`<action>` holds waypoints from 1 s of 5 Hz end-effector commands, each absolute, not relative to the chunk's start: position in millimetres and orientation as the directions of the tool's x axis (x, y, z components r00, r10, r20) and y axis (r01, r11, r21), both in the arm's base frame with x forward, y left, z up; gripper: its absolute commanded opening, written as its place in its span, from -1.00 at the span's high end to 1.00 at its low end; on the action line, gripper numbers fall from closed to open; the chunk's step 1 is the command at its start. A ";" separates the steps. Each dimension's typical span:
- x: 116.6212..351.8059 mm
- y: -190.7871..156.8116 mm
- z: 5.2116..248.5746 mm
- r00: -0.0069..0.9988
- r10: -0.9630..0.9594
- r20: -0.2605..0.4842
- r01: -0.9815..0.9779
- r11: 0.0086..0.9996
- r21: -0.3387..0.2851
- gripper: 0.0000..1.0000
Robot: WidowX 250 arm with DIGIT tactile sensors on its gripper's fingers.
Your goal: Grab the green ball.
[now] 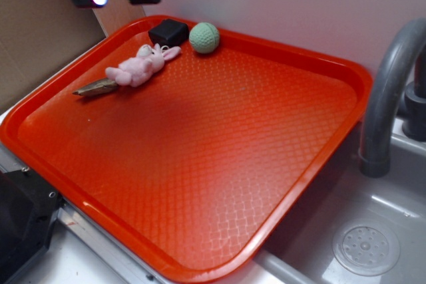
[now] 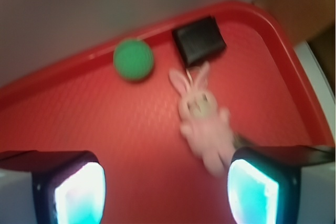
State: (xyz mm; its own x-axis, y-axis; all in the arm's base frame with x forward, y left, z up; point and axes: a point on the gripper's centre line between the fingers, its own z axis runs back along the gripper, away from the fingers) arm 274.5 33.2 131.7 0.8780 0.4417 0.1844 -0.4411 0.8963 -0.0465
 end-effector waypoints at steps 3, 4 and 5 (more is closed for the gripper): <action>290.9 57.2 122.2 0.851 0.471 0.232 -0.458 0.882 -0.110 -1.00; 290.9 57.2 122.2 0.851 0.471 0.232 -0.458 0.882 -0.110 -1.00; 305.0 50.7 109.7 0.826 0.498 0.265 -0.474 0.867 -0.154 -1.00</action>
